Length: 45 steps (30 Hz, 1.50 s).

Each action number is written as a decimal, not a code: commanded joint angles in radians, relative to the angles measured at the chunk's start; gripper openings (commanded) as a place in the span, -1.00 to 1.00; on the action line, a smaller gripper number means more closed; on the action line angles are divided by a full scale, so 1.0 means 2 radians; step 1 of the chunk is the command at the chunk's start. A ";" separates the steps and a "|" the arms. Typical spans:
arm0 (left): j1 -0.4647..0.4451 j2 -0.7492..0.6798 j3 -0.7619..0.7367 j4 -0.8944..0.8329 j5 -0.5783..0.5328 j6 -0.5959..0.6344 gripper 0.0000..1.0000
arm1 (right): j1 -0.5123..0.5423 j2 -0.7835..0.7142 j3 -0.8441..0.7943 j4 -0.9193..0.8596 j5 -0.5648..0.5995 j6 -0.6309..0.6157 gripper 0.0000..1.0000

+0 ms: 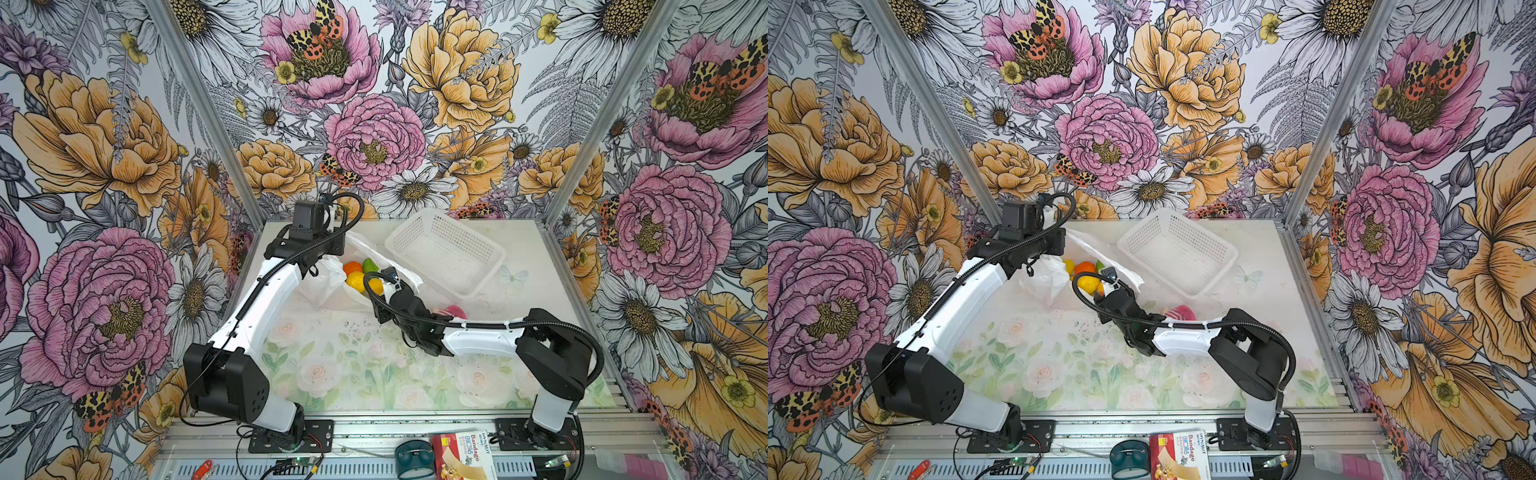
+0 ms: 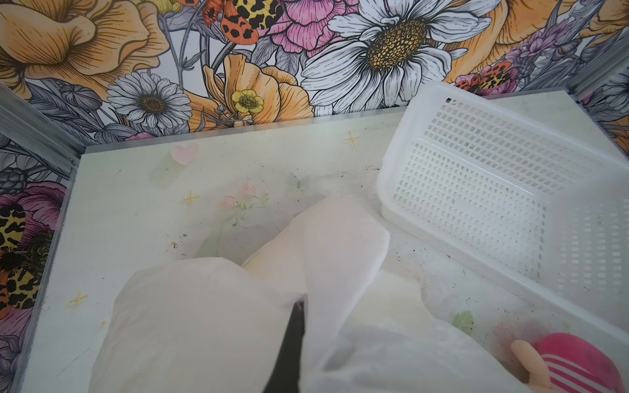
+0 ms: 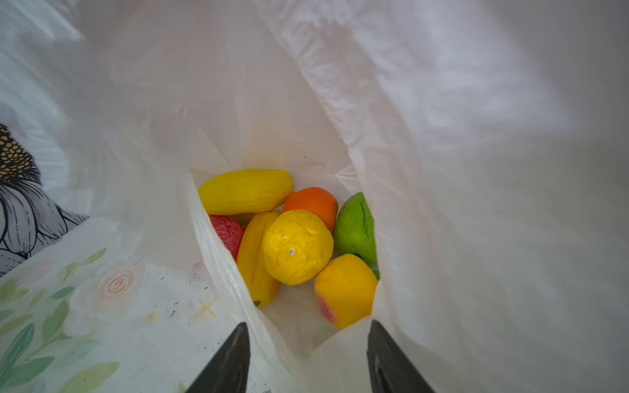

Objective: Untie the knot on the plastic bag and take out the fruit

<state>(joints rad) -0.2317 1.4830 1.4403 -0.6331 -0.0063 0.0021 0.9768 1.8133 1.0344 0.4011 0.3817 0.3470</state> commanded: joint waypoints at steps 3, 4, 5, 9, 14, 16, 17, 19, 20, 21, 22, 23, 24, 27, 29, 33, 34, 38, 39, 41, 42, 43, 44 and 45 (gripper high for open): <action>-0.002 -0.016 0.016 -0.003 0.000 0.004 -1.00 | -0.007 0.032 0.032 -0.023 -0.002 0.027 0.11; -0.002 -0.016 0.017 -0.002 0.001 0.003 -1.00 | -0.007 0.039 0.036 -0.025 -0.006 0.029 0.10; -0.001 -0.017 0.017 -0.003 0.002 0.003 -1.00 | -0.007 0.045 0.041 -0.028 -0.008 0.030 0.09; 0.001 -0.020 0.017 -0.003 0.002 0.003 -1.00 | -0.006 0.062 0.052 -0.036 -0.018 0.040 0.05; 0.001 -0.025 0.017 -0.002 0.003 0.002 -1.00 | 0.001 0.071 0.038 -0.026 -0.016 0.048 0.03; 0.001 -0.027 0.018 -0.002 0.003 0.002 -1.00 | 0.004 0.076 0.035 -0.023 -0.016 0.048 0.02; 0.001 -0.028 0.017 -0.002 0.004 0.001 -1.00 | 0.007 0.079 0.032 -0.021 -0.014 0.048 0.01; 0.002 -0.029 0.017 -0.002 0.004 0.001 -1.00 | 0.012 0.084 0.026 -0.016 -0.013 0.050 0.00; 0.002 -0.030 0.018 -0.002 0.003 0.001 -1.00 | 0.014 0.085 0.020 -0.013 -0.011 0.050 -0.01; 0.002 -0.030 0.017 -0.002 0.003 0.002 -1.00 | 0.017 0.085 0.013 -0.006 -0.009 0.053 -0.02; 0.002 -0.030 0.017 -0.001 0.001 0.002 -1.00 | 0.020 0.083 0.004 0.001 -0.008 0.054 -0.02; 0.002 -0.031 0.017 -0.002 0.000 0.002 -1.00 | 0.022 0.080 -0.007 0.012 -0.006 0.056 -0.02; 0.002 -0.030 0.017 -0.002 0.000 0.002 -1.00 | 0.025 0.077 -0.017 0.022 -0.004 0.057 -0.02; 0.002 -0.030 0.017 -0.002 0.000 0.002 -1.00 | 0.032 0.073 -0.029 0.029 0.001 0.056 -0.01; 0.002 -0.031 0.017 -0.002 -0.003 0.003 -1.00 | 0.037 0.075 -0.032 0.028 0.007 0.055 -0.01; 0.002 -0.035 0.017 -0.002 -0.005 0.003 -1.00 | 0.045 0.080 -0.054 0.048 0.017 0.062 -0.01; 0.002 -0.035 0.017 -0.002 -0.005 0.003 -1.00 | 0.046 0.080 -0.058 0.054 0.018 0.063 -0.01; 0.004 -0.035 0.017 -0.002 -0.002 0.003 -1.00 | 0.062 0.076 -0.074 0.062 0.039 0.063 -0.01; 0.004 -0.035 0.017 -0.002 -0.002 0.003 -1.00 | 0.068 0.074 -0.077 0.066 0.046 0.061 -0.01; 0.005 -0.036 0.017 -0.002 -0.001 0.002 -1.00 | 0.078 0.074 -0.085 0.072 0.058 0.058 -0.01; 0.005 -0.036 0.017 -0.002 -0.001 0.002 -1.00 | 0.084 0.073 -0.088 0.075 0.064 0.058 0.00; 0.005 -0.036 0.017 -0.002 -0.001 0.002 -1.00 | 0.089 0.074 -0.091 0.078 0.066 0.059 0.00; 0.005 -0.037 0.016 -0.002 -0.001 0.002 -1.00 | 0.094 0.076 -0.092 0.081 0.069 0.059 0.00; 0.005 -0.037 0.017 -0.002 -0.001 0.002 -1.00 | 0.099 0.079 -0.093 0.083 0.070 0.060 0.00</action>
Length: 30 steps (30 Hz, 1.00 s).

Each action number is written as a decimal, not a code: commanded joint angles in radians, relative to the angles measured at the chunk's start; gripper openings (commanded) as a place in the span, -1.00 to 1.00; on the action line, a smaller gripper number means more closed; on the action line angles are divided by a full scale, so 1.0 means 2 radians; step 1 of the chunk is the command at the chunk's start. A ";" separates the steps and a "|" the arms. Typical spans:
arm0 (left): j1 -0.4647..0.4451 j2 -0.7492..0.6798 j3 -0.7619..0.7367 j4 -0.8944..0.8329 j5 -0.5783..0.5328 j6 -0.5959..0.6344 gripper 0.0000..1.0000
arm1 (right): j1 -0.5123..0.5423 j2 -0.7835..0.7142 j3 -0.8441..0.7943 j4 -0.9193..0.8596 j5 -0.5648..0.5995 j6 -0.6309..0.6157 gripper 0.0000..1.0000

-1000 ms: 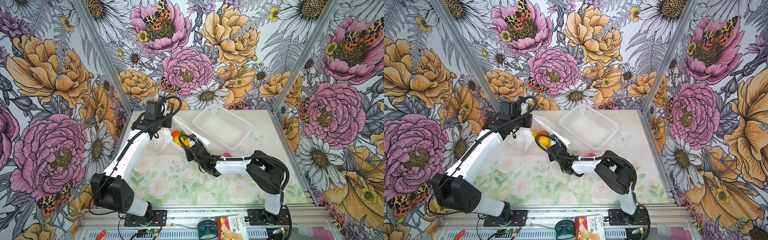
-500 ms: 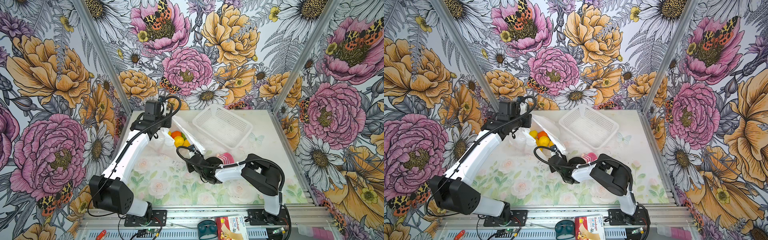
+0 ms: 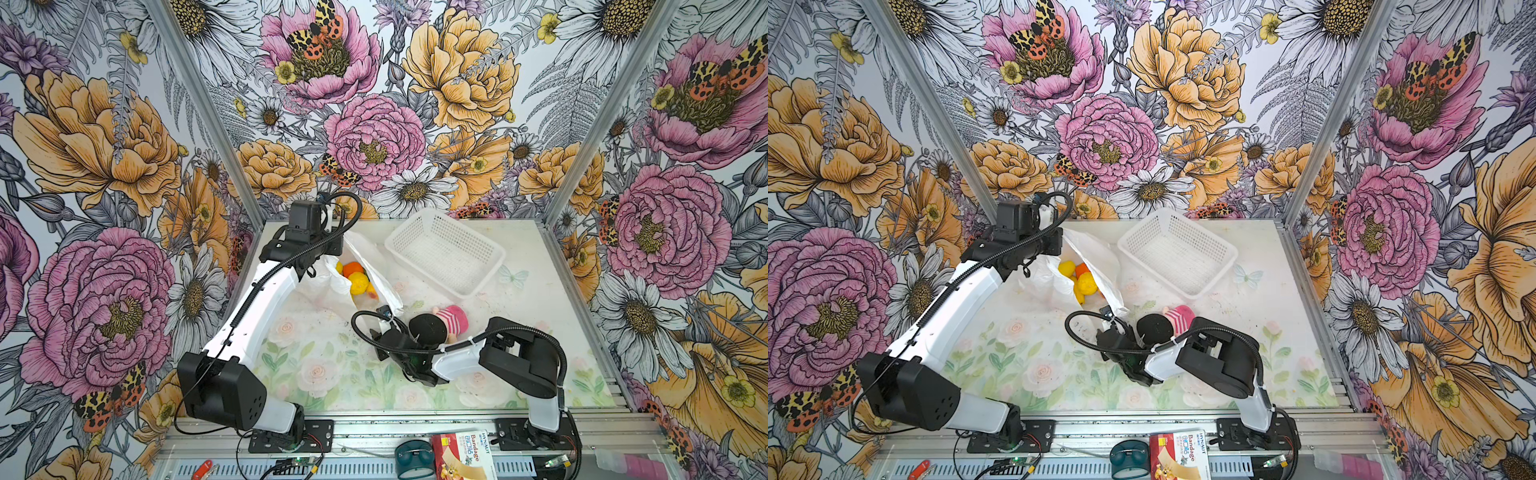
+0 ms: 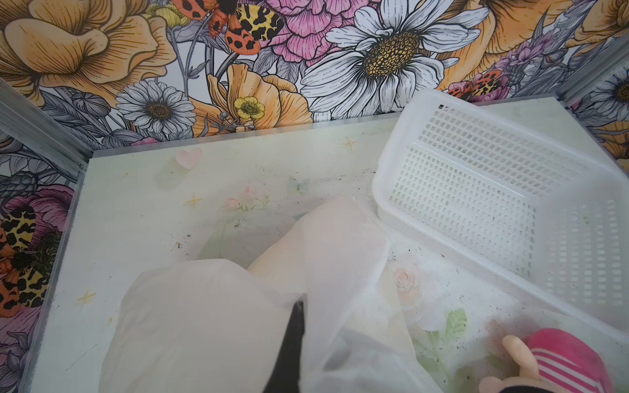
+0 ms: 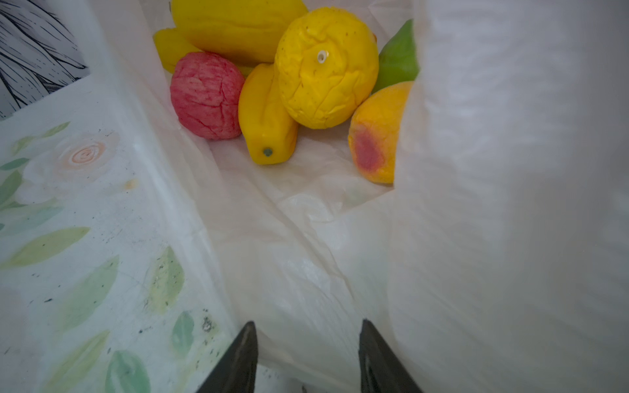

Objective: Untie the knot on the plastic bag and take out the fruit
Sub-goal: 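Lower the right gripper onto the yellow lemon and close on it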

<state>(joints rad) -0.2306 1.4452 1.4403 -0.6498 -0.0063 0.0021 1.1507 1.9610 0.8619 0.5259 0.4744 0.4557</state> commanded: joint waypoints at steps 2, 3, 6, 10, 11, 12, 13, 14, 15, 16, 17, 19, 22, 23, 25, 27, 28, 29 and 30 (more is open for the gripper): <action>0.005 -0.018 0.017 0.007 -0.001 0.002 -1.00 | 0.022 0.013 -0.005 0.021 0.025 0.010 0.00; 0.005 -0.018 0.018 0.007 -0.002 0.002 -1.00 | 0.027 0.018 -0.004 0.022 0.026 0.012 0.01; 0.005 -0.019 0.017 0.007 -0.001 0.002 -1.00 | 0.043 0.024 -0.001 0.025 0.038 0.013 0.00; 0.006 -0.020 0.017 0.007 0.000 0.001 -1.00 | 0.053 0.016 -0.007 0.037 0.045 0.009 0.03; 0.006 -0.021 0.018 0.007 0.001 0.001 -1.00 | 0.053 0.010 -0.007 0.036 0.046 0.008 0.03; 0.006 -0.021 0.017 0.007 0.001 0.001 -1.00 | 0.053 0.001 -0.007 0.031 0.047 0.006 0.04; 0.006 -0.021 0.017 0.006 0.002 0.001 -1.00 | 0.053 -0.009 -0.008 0.026 0.049 0.005 0.04; 0.006 -0.022 0.018 0.007 0.002 0.000 -1.00 | 0.053 -0.022 -0.011 0.021 0.051 0.001 0.04; 0.006 -0.022 0.017 0.007 0.002 0.000 -1.00 | 0.053 -0.038 -0.015 0.018 0.051 -0.003 0.06; 0.006 -0.023 0.017 0.007 0.003 0.001 -1.00 | 0.053 -0.052 -0.019 0.016 0.052 -0.009 0.07; 0.006 -0.023 0.018 0.007 0.003 0.000 -1.00 | 0.053 -0.068 -0.019 0.012 0.052 -0.016 0.01; 0.006 -0.023 0.018 0.007 0.004 0.000 -1.00 | 0.050 -0.088 -0.012 0.002 0.061 -0.031 -0.17; 0.006 -0.023 0.018 0.007 0.007 -0.001 -1.00 | 0.036 -0.104 0.009 -0.013 0.064 -0.045 -0.22; 0.006 -0.023 0.019 0.007 0.008 -0.001 -1.00 | 0.028 -0.103 0.023 -0.019 0.057 -0.045 -0.22; 0.006 -0.024 0.018 0.007 0.009 -0.001 -1.00 | 0.012 -0.095 0.047 -0.029 0.039 -0.040 -0.23; 0.005 -0.025 0.018 0.007 0.011 -0.001 -1.00 | -0.003 -0.077 0.074 -0.033 0.018 -0.032 -0.24; 0.005 -0.025 0.018 0.007 0.012 -0.001 -1.00 | -0.009 -0.067 0.085 -0.037 0.010 -0.030 -0.24; 0.005 -0.026 0.018 0.007 0.013 -0.001 -1.00 | -0.016 -0.058 0.101 -0.041 0.006 -0.027 -0.24; 0.003 -0.026 0.018 0.007 0.014 -0.001 -1.00 | -0.021 -0.047 0.115 -0.045 0.004 -0.025 -0.23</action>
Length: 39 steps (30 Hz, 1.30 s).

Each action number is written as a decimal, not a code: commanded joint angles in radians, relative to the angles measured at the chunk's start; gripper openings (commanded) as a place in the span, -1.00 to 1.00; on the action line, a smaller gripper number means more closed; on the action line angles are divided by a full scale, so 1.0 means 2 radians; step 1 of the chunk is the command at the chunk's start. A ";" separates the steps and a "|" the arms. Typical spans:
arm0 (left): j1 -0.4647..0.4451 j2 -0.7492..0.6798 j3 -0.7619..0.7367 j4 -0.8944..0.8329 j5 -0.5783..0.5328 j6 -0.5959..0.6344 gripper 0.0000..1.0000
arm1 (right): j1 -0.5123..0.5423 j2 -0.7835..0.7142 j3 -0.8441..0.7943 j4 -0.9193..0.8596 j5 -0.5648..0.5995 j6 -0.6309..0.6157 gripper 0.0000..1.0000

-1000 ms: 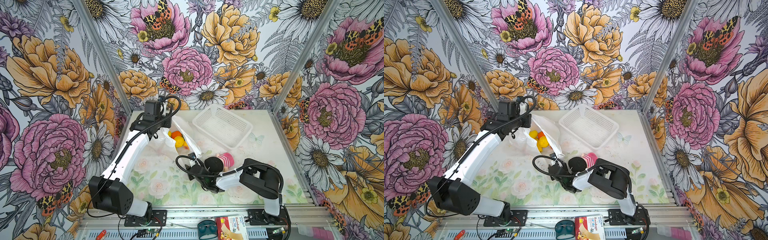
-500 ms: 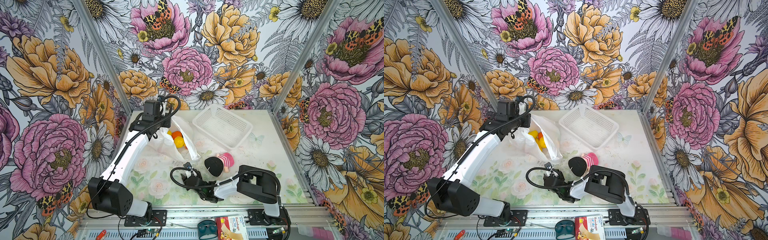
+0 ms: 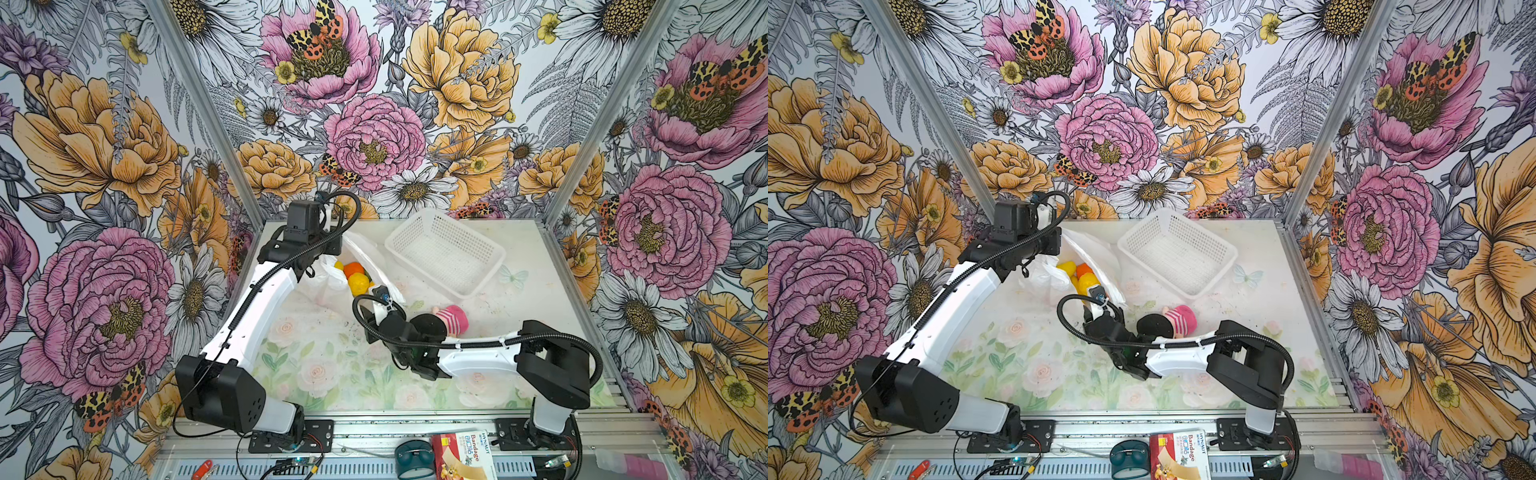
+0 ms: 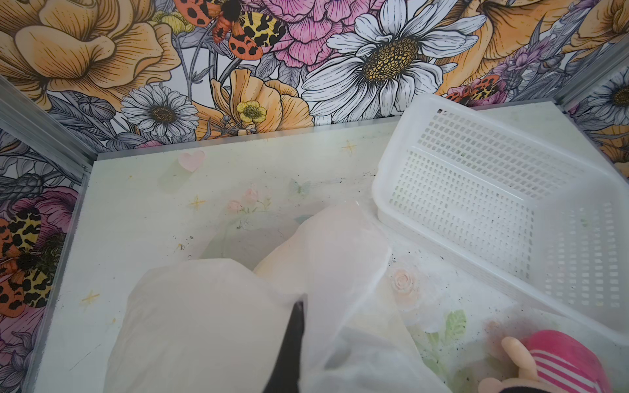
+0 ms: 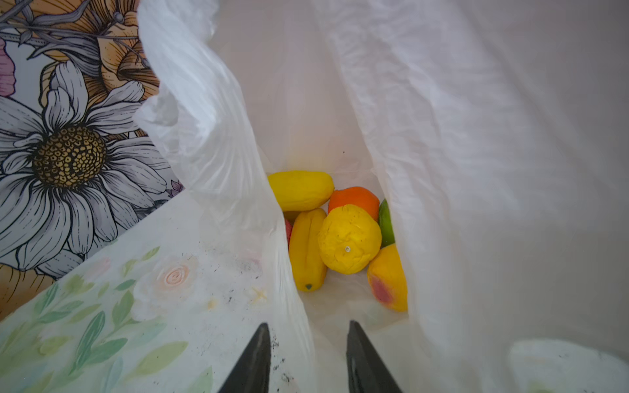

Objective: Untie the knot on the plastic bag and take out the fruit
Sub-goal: 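Lower the right gripper onto the yellow lemon and close on it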

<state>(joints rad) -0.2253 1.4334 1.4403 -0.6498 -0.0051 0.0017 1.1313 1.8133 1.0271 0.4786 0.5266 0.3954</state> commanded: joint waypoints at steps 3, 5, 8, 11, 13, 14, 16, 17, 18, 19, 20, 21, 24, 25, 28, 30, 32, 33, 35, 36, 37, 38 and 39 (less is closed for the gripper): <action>-0.004 -0.021 0.018 0.007 0.017 0.000 -1.00 | -0.029 0.055 0.071 -0.041 -0.018 0.013 -0.18; -0.006 -0.023 0.018 0.008 0.018 0.002 -1.00 | -0.040 0.078 0.098 -0.059 -0.021 0.017 -0.14; -0.008 -0.028 0.018 0.007 0.018 0.002 -1.00 | -0.055 0.118 0.135 -0.076 -0.041 0.021 -0.07; -0.013 -0.034 0.017 0.008 0.018 0.004 -1.00 | -0.064 0.153 0.160 -0.083 -0.074 0.023 0.07; -0.013 -0.035 0.017 0.008 0.014 0.005 -1.00 | -0.062 0.168 0.172 -0.085 -0.097 0.014 0.27; -0.012 -0.034 0.017 0.008 0.015 0.005 -1.00 | -0.059 0.176 0.179 -0.089 -0.106 0.012 0.35; -0.011 -0.032 0.017 0.008 0.017 0.004 -1.00 | -0.054 0.189 0.192 -0.096 -0.125 0.007 0.40; -0.010 -0.031 0.017 0.008 0.017 0.004 -1.00 | -0.051 0.194 0.198 -0.098 -0.141 0.001 0.40; -0.010 -0.030 0.017 0.008 0.017 0.004 -1.00 | -0.047 0.197 0.202 -0.099 -0.150 -0.002 0.42; -0.010 -0.029 0.017 0.008 0.016 0.003 -1.00 | -0.044 0.200 0.204 -0.099 -0.154 -0.007 0.51; -0.010 -0.029 0.017 0.008 0.016 0.003 -1.00 | -0.038 0.201 0.205 -0.101 -0.154 -0.012 0.63; -0.010 -0.029 0.017 0.008 0.016 0.004 -1.00 | -0.033 0.202 0.206 -0.103 -0.153 -0.018 0.73; -0.009 -0.029 0.017 0.008 0.015 0.005 -1.00 | -0.014 0.207 0.216 -0.121 -0.134 -0.046 0.94; -0.008 -0.029 0.017 0.008 0.015 0.004 -1.00 | -0.008 0.209 0.221 -0.130 -0.117 -0.054 0.98; -0.008 -0.029 0.016 0.008 0.015 0.004 -1.00 | -0.002 0.207 0.228 -0.146 -0.075 -0.066 0.99; -0.008 -0.029 0.017 0.008 0.017 0.003 -1.00 | -0.006 0.196 0.223 -0.150 -0.056 -0.067 0.99; -0.008 -0.029 0.017 0.008 0.020 0.002 -1.00 | -0.014 0.180 0.219 -0.158 -0.034 -0.064 0.98; -0.008 -0.029 0.017 0.008 0.021 0.003 -1.00 | -0.017 0.174 0.218 -0.162 -0.025 -0.064 0.98; -0.008 -0.028 0.018 0.007 0.022 0.002 -1.00 | -0.027 0.164 0.217 -0.166 -0.013 -0.066 0.97; -0.008 -0.028 0.018 0.008 0.023 0.002 -1.00 | -0.031 0.161 0.218 -0.168 -0.013 -0.067 0.93; -0.008 -0.028 0.017 0.008 0.023 0.002 -1.00 | -0.036 0.161 0.219 -0.171 -0.014 -0.068 0.90; -0.009 -0.028 0.017 0.008 0.023 0.003 -1.00 | -0.039 0.160 0.222 -0.174 -0.014 -0.067 0.87; -0.009 -0.029 0.017 0.008 0.024 0.003 -1.00 | -0.043 0.162 0.225 -0.178 -0.015 -0.067 0.84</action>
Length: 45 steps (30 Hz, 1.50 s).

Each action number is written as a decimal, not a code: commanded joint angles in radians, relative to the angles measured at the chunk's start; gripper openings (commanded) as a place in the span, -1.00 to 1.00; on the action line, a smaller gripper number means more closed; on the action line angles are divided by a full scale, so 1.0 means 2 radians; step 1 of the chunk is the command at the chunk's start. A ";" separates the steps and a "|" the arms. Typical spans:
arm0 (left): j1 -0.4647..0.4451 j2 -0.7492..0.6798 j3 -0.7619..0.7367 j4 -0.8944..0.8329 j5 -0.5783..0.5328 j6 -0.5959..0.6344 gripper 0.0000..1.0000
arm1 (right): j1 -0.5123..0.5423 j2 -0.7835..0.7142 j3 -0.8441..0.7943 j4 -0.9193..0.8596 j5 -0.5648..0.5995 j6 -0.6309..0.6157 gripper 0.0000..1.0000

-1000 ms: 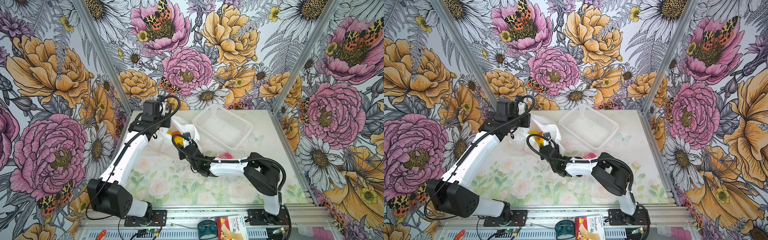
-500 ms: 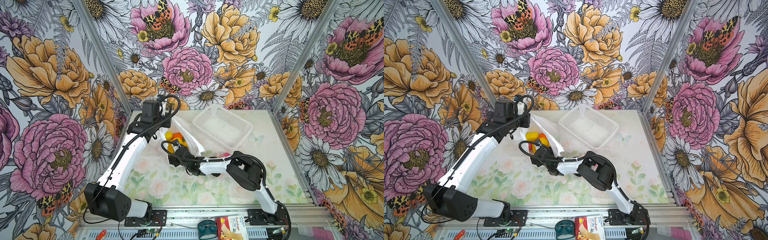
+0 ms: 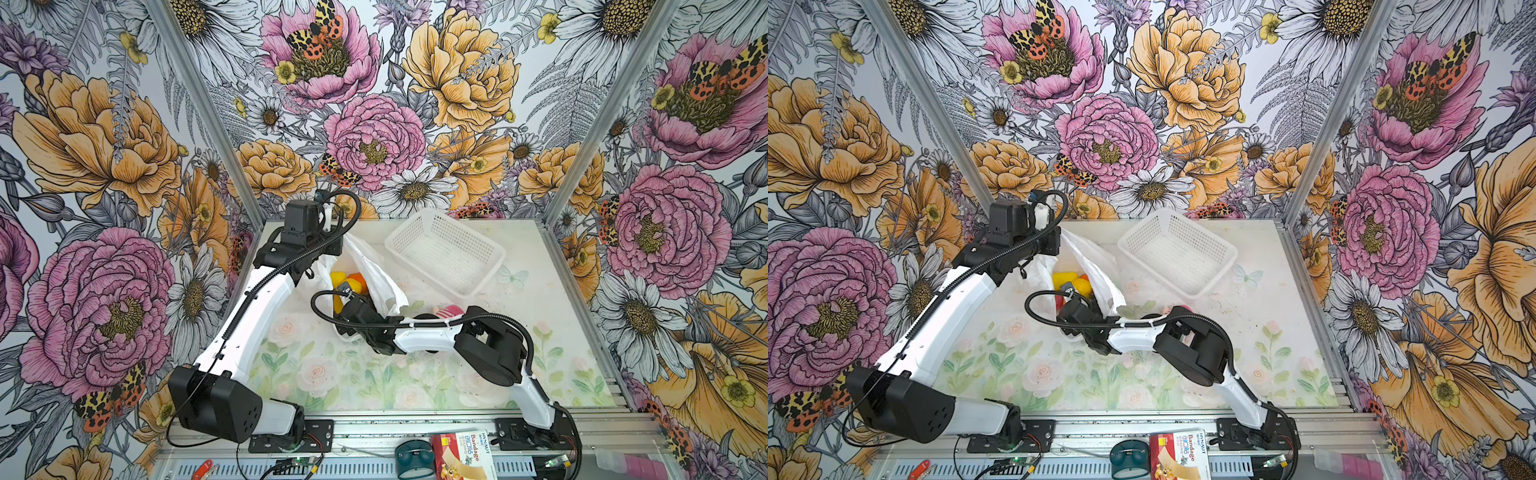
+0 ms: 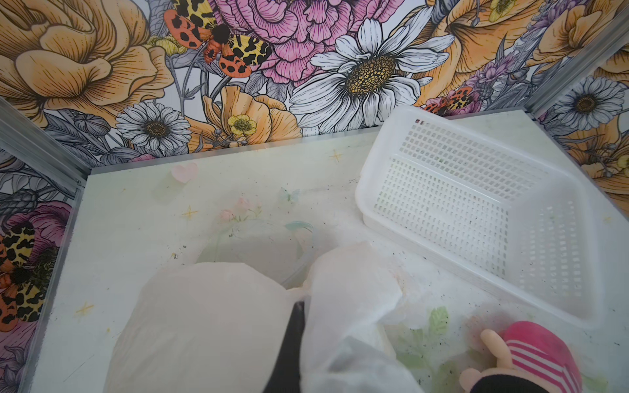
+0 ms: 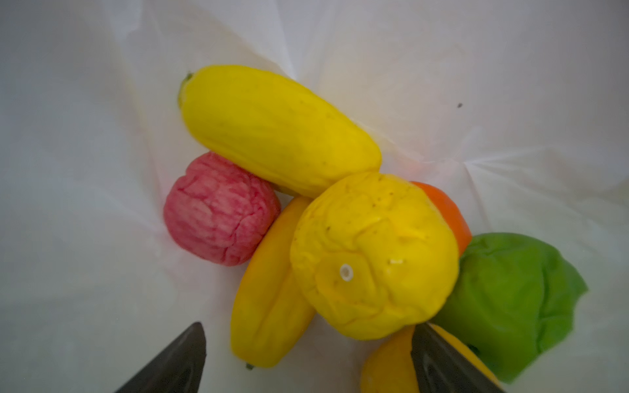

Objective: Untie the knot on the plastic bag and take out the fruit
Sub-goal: 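Lower the right gripper onto the yellow lemon and close on it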

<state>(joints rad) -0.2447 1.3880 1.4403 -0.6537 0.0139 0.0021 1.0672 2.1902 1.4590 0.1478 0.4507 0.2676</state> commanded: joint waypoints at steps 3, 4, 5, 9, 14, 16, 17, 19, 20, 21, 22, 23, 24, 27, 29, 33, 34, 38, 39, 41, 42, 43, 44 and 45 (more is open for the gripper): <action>0.000 -0.006 0.017 0.010 0.015 0.002 -1.00 | -0.017 -0.020 0.017 -0.024 0.025 -0.003 0.78; 0.000 -0.006 0.017 0.010 0.015 0.002 -1.00 | -0.019 -0.018 0.020 -0.028 0.026 -0.003 0.78; -0.001 -0.006 0.017 0.010 0.016 0.003 -1.00 | -0.020 -0.016 0.025 -0.032 0.028 -0.005 0.79; -0.002 -0.004 0.018 0.010 0.019 0.002 -1.00 | -0.023 -0.002 0.055 -0.061 0.059 -0.020 0.90; -0.004 -0.004 0.017 0.010 0.020 0.003 -1.00 | -0.029 0.035 0.096 -0.090 0.091 -0.034 0.95; -0.006 -0.004 0.017 0.010 0.022 0.004 -1.00 | -0.031 0.049 0.103 -0.091 0.084 -0.033 0.97; -0.006 -0.004 0.017 0.010 0.022 0.005 -1.00 | -0.032 0.057 0.108 -0.093 0.082 -0.031 0.97; -0.008 -0.004 0.017 0.010 0.023 0.006 -1.00 | -0.033 0.071 0.118 -0.096 0.079 -0.030 0.97; -0.008 -0.004 0.017 0.009 0.022 0.007 -1.00 | -0.033 0.078 0.122 -0.097 0.078 -0.030 0.97; -0.008 -0.004 0.017 0.010 0.022 0.006 -1.00 | -0.034 0.083 0.125 -0.098 0.076 -0.029 0.97; -0.008 -0.004 0.017 0.010 0.021 0.007 -1.00 | -0.035 0.087 0.127 -0.099 0.073 -0.027 0.96; -0.009 -0.004 0.017 0.010 0.021 0.007 -1.00 | -0.037 0.089 0.127 -0.099 0.070 -0.026 0.93; -0.009 -0.003 0.017 0.010 0.021 0.007 -1.00 | -0.038 0.091 0.127 -0.099 0.068 -0.024 0.90; -0.009 -0.001 0.017 0.010 0.022 0.006 -1.00 | -0.041 0.088 0.123 -0.099 0.054 -0.020 0.73; -0.009 -0.001 0.017 0.009 0.021 0.007 -1.00 | -0.041 0.080 0.118 -0.099 0.050 -0.020 0.57; -0.009 0.002 0.016 0.010 0.017 0.008 -1.00 | -0.041 0.052 0.097 -0.090 0.043 -0.021 0.31; -0.009 0.003 0.016 0.010 0.016 0.008 -1.00 | -0.041 0.042 0.085 -0.082 0.038 -0.023 0.26; -0.008 0.005 0.016 0.009 0.011 0.009 -1.00 | -0.041 -0.001 0.043 -0.056 0.025 -0.022 0.08; -0.008 0.005 0.016 0.009 0.010 0.009 -1.00 | -0.041 -0.010 0.035 -0.050 0.021 -0.022 0.02; -0.007 0.006 0.015 0.009 0.005 0.009 -0.64 | -0.041 -0.030 0.015 -0.036 0.013 -0.020 -0.14; -0.007 0.005 0.015 0.009 0.003 0.011 -0.51 | -0.041 -0.039 0.005 -0.028 0.009 -0.018 -0.21; -0.007 0.004 0.014 0.009 0.001 0.014 -0.34 | -0.041 -0.048 -0.005 -0.019 0.005 -0.016 -0.27; -0.007 0.003 0.015 0.007 -0.006 0.016 -0.19 | -0.041 -0.055 -0.013 -0.013 0.003 -0.015 -0.30; -0.007 0.000 0.015 0.006 -0.014 0.020 -0.01 | -0.041 -0.066 -0.022 -0.007 0.000 -0.013 -0.32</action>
<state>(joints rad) -0.2535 1.4002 1.4403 -0.6533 0.0231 0.0208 0.9905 2.1433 1.4445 0.0566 0.4812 0.2256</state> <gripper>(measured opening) 0.451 0.642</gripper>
